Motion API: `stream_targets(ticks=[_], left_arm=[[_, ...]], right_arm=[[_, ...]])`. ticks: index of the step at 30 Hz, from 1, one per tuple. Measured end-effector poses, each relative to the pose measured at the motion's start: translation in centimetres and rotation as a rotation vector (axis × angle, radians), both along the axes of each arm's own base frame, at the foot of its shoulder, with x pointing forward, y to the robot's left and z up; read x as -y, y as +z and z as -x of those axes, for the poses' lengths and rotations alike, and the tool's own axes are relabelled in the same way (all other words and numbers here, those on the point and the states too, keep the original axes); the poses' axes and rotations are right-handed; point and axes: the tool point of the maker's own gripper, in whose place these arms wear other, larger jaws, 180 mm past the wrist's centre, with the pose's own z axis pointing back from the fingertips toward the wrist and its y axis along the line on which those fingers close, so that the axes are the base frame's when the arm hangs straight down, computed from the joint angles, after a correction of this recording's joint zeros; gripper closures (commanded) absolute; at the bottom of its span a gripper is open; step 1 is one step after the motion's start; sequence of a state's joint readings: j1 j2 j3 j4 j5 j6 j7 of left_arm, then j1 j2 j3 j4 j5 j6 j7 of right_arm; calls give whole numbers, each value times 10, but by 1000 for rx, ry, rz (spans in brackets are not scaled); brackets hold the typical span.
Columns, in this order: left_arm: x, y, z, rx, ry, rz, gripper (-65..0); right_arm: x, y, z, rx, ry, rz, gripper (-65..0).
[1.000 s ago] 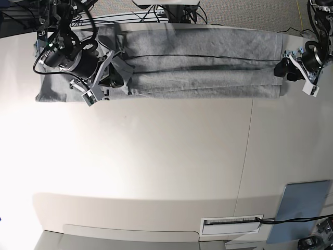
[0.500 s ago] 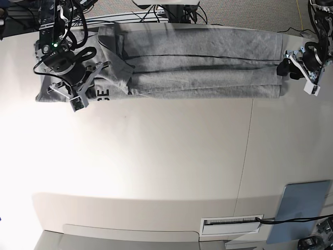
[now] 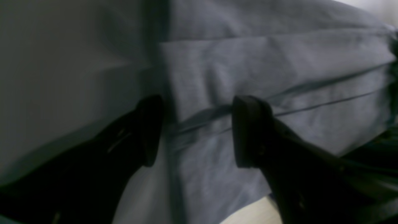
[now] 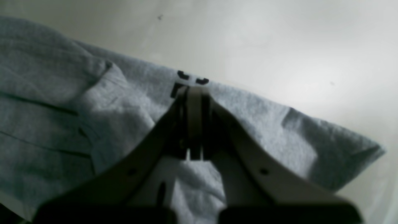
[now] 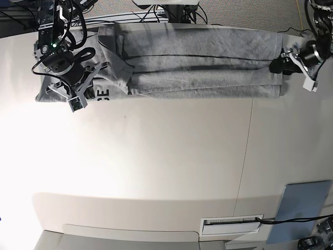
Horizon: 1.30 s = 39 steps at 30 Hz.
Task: Fold the T-shirt properly
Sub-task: 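Press and smooth the sleeve end with the right gripper, then withdraw, then grasp the hem end with the left gripper and fold it toward the collar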
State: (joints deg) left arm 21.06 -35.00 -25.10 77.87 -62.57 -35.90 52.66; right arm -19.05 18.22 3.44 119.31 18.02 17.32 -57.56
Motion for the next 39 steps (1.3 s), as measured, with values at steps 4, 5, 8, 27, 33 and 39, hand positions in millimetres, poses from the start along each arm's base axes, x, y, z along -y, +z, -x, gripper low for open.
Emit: stream_targets(ticks=[4, 5, 8, 27, 33, 39], left_arm=[[10, -2, -2, 18, 26, 37, -240], [7, -5, -4, 14, 50, 22, -193], [-9, -10, -8, 15, 102, -53, -18], [20, 52, -28, 94, -51, -316, 0], [121, 106, -17, 276, -112, -94, 0], [206, 94, 2, 217, -211, 64, 0]], right_arm=[[1, -2, 2, -17, -2, 6, 0], [2, -3, 3, -26, -3, 8, 0], [4, -6, 7, -50, -9, 25, 0], [164, 42, 32, 17, -468, 235, 0], [165, 39, 37, 4, -462, 238, 0], [164, 40, 36, 12, -459, 238, 0]])
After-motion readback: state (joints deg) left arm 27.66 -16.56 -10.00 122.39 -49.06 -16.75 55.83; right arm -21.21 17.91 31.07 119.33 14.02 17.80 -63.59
